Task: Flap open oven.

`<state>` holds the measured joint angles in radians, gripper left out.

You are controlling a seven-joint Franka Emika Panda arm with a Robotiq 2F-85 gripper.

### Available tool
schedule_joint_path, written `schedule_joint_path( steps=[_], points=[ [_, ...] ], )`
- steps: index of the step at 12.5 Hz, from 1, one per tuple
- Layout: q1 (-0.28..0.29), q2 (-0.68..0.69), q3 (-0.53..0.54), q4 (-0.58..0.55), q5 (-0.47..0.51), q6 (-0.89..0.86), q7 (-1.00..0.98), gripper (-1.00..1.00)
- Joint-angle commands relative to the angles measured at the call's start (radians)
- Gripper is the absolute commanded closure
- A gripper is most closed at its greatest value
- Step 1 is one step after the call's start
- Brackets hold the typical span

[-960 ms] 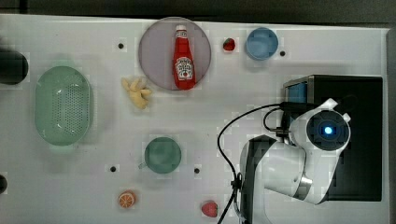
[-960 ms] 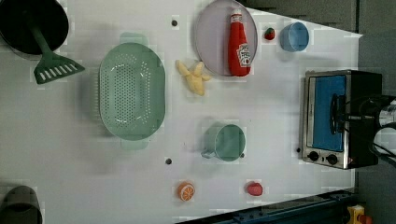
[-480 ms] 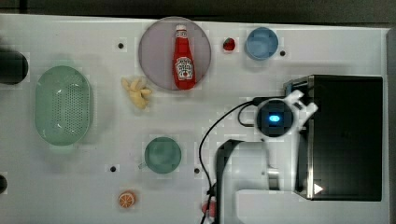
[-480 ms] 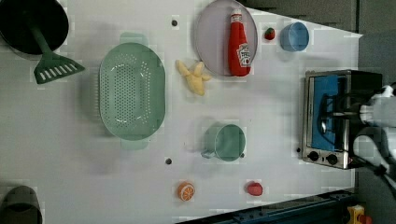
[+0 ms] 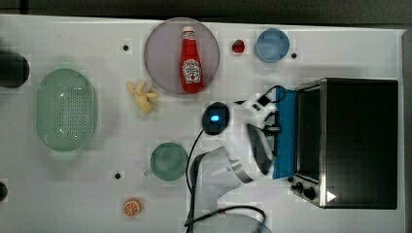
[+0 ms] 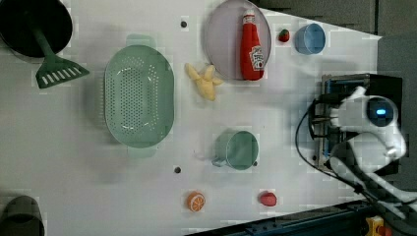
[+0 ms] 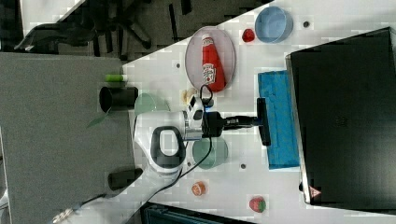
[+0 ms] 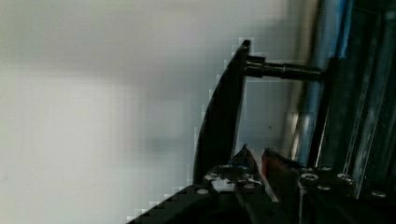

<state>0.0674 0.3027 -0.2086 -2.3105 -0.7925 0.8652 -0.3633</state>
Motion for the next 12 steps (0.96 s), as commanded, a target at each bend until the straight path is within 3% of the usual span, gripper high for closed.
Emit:
schedule_joint_path(
  steps=[1, 5, 10, 12],
  points=[
    [0.059, 0.067, 0.01, -0.002, -0.08, -0.008, 0.257, 0.65],
    [0.112, 0.183, 0.012, 0.036, -0.184, -0.017, 0.453, 0.65],
    [0.129, 0.209, 0.023, 0.11, -0.172, -0.008, 0.465, 0.65],
    [0.129, 0.163, 0.036, 0.153, -0.096, 0.01, 0.47, 0.65]
  ],
)
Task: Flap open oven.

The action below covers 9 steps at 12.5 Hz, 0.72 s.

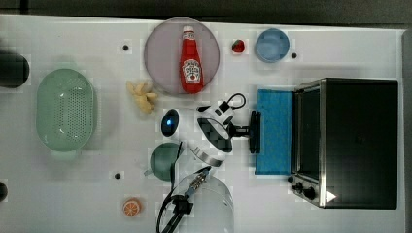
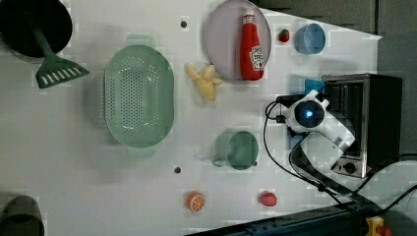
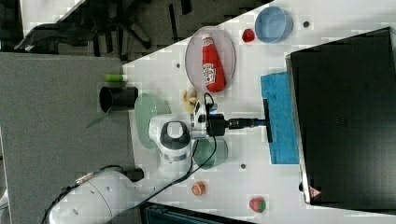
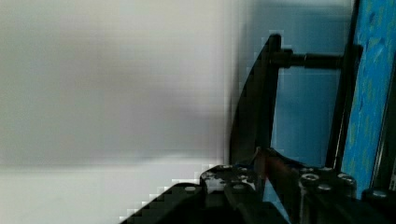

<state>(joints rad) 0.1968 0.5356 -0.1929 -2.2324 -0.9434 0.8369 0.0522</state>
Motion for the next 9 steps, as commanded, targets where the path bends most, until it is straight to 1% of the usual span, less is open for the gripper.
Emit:
schedule_joint_path(
  steps=[1, 5, 7, 9],
  points=[
    [0.0, -0.105, 0.021, 0.097, 0.137, 0.037, 0.054, 0.65],
    [-0.001, -0.296, 0.02, 0.138, 0.516, -0.004, 0.054, 0.65],
    [-0.002, -0.407, 0.014, 0.155, 0.68, -0.098, 0.054, 0.65],
    [-0.009, -0.512, -0.003, 0.198, 0.819, -0.25, 0.054, 0.65]
  ],
)
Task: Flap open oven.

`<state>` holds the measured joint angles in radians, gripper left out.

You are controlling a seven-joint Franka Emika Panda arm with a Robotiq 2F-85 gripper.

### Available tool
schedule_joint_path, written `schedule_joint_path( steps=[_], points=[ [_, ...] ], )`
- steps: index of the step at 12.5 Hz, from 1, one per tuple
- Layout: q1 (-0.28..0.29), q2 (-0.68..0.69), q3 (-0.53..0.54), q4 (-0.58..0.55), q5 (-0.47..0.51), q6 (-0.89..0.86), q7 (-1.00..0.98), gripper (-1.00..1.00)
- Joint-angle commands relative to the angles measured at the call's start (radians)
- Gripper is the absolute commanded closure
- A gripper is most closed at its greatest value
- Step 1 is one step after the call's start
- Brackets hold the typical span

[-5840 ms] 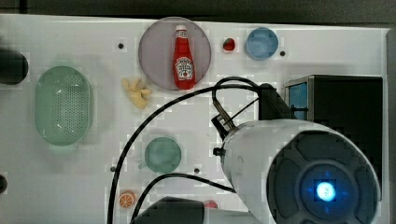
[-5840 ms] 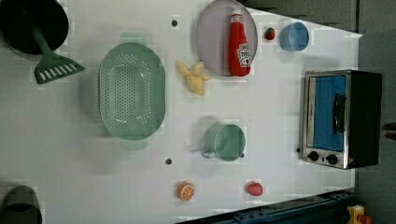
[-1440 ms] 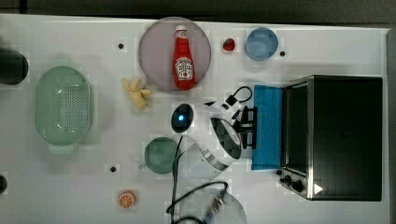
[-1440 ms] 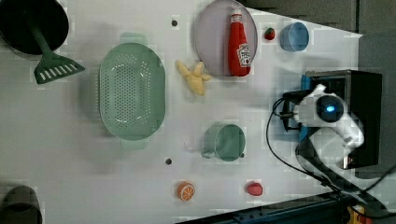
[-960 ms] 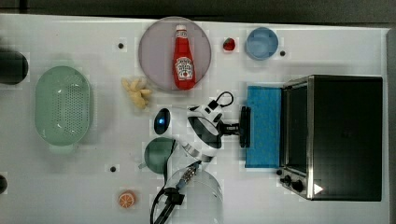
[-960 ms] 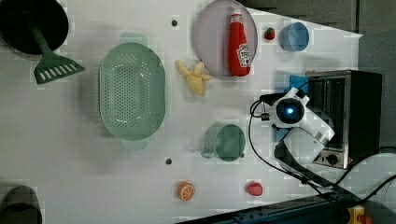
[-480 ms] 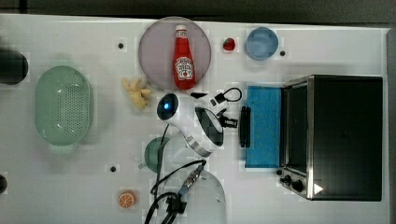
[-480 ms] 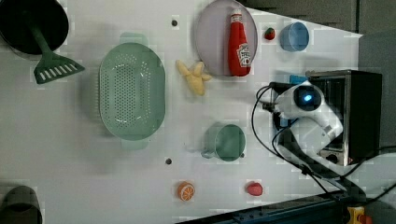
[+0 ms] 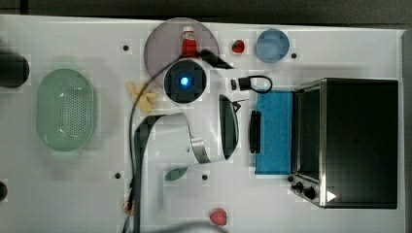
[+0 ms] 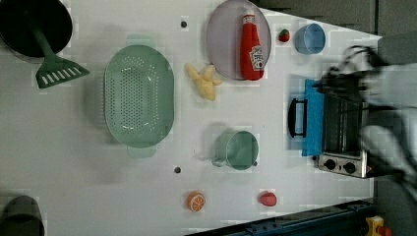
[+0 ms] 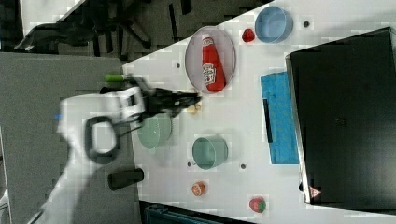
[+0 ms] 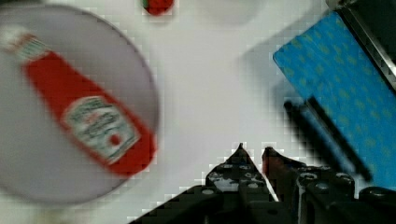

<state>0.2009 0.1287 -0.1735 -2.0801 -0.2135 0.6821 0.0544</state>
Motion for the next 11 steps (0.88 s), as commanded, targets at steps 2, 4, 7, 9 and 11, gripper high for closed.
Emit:
schedule_joint_path(
  steps=[2, 4, 7, 9, 11],
  points=[
    [-0.018, -0.181, -0.053, 0.119, 0.167, -0.29, 0.051, 0.65],
    [-0.017, -0.225, -0.067, 0.203, 0.163, -0.482, 0.051, 0.65],
    [-0.017, -0.249, -0.069, 0.291, 0.17, -0.629, 0.052, 0.65],
    [-0.015, -0.249, -0.066, 0.306, 0.17, -0.629, 0.039, 0.65],
    [-0.014, -0.246, -0.056, 0.305, 0.17, -0.626, 0.039, 0.65]
  ],
)
